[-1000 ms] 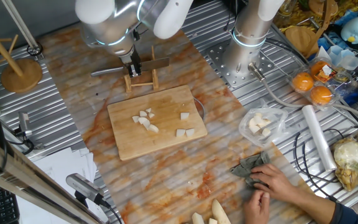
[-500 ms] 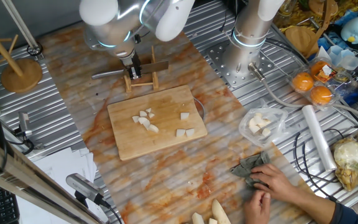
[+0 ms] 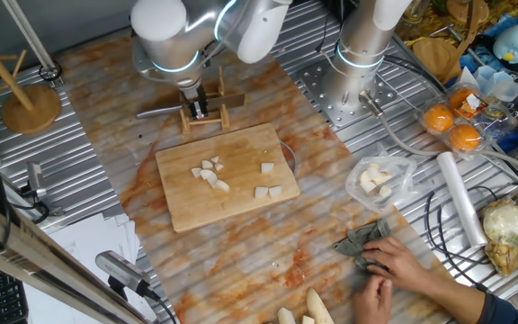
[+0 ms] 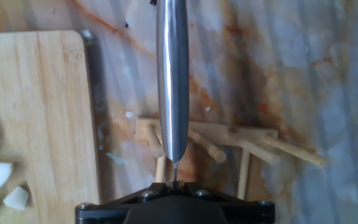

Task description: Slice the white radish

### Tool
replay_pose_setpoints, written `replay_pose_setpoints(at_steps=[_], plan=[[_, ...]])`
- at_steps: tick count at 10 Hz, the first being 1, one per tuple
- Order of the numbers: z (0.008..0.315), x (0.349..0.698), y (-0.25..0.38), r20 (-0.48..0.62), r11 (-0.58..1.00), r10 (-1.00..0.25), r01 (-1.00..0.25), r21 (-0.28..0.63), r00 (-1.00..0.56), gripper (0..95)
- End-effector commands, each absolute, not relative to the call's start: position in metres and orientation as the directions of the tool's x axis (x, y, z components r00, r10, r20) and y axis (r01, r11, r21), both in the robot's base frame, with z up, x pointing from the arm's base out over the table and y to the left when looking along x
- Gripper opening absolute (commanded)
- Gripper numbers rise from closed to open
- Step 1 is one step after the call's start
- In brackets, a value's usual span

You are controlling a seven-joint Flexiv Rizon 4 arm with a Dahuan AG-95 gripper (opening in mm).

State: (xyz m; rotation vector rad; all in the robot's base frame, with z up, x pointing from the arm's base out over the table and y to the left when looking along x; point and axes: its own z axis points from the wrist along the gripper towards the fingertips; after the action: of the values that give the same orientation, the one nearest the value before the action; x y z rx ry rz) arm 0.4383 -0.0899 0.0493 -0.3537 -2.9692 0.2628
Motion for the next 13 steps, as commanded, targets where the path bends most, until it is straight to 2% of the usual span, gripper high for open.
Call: replay_pose_setpoints(at_steps=[1,2,3,6,10,12,13], plan=[[0.050,0.438,-0.090,0.111,0.962,0.224,0.201,-0.184,-0.968,19.0],[0.051,0.438,-0.090,0.105,0.964,0.213,0.192,-0.182,-0.971,19.0],[0.052,0.438,-0.091,0.101,0.967,0.200,0.180,-0.179,-0.974,38.0],[0.060,0.437,-0.093,0.110,0.975,0.166,0.146,-0.169,-0.980,38.0],[0.123,0.437,-0.083,0.147,0.991,0.123,0.113,-0.071,-0.982,38.0],[0.155,0.430,-0.072,0.152,0.994,0.107,0.106,-0.015,-0.983,0.0],[0.166,0.425,-0.066,0.146,0.997,0.083,0.083,-0.003,-0.986,0.0]])
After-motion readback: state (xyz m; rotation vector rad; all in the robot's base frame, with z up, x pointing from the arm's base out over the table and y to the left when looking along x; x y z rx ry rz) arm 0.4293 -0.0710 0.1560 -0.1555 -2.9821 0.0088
